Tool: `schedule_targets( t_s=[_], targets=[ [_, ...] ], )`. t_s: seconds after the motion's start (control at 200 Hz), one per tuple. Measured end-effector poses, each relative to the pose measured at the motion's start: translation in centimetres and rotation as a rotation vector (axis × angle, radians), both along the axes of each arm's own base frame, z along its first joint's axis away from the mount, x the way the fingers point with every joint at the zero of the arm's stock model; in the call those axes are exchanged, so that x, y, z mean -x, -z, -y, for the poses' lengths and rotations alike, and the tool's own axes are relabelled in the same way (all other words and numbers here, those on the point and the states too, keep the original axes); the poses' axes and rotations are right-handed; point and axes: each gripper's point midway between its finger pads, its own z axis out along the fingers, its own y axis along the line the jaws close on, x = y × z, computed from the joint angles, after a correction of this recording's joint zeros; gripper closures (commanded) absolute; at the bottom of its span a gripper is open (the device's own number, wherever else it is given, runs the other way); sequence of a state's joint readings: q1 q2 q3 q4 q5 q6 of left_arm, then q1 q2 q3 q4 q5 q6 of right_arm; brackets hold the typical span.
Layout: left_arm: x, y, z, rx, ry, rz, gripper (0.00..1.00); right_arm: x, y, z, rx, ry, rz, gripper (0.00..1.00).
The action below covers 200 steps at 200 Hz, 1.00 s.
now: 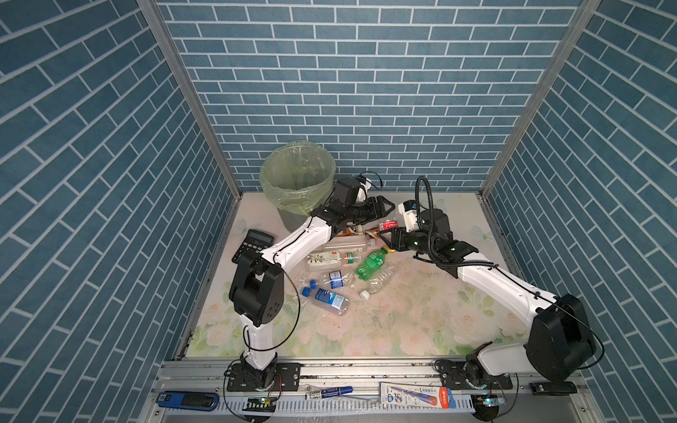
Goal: Throw the plastic bottles in the bin
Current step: 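Lift the bottle with the right gripper while the left gripper grasps its bottom, then raise the bottle over the bin with the left gripper while the right gripper opens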
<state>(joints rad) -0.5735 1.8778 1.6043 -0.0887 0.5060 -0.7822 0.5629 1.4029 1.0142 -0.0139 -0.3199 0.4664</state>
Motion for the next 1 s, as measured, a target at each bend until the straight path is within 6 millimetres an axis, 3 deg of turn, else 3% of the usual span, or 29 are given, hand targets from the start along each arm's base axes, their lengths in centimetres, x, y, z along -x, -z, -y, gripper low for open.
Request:
schedule_targets(
  t_s=[0.35, 0.735, 1.0],
  targets=[
    [0.1, 0.0, 0.1, 0.007, 0.01, 0.003, 0.39, 0.2, 0.0, -0.3, -0.01, -0.016, -0.003, 0.53],
    [0.1, -0.5, -0.7, -0.002, -0.009, 0.021, 0.46, 0.3, -0.4, -0.6, -0.024, -0.027, 0.004, 0.29],
    [-1.6, 0.4, -3.7, -0.065, -0.077, 0.022, 0.46, 0.3, -1.1, -0.9, -0.043, -0.041, 0.029, 0.14]
  ],
)
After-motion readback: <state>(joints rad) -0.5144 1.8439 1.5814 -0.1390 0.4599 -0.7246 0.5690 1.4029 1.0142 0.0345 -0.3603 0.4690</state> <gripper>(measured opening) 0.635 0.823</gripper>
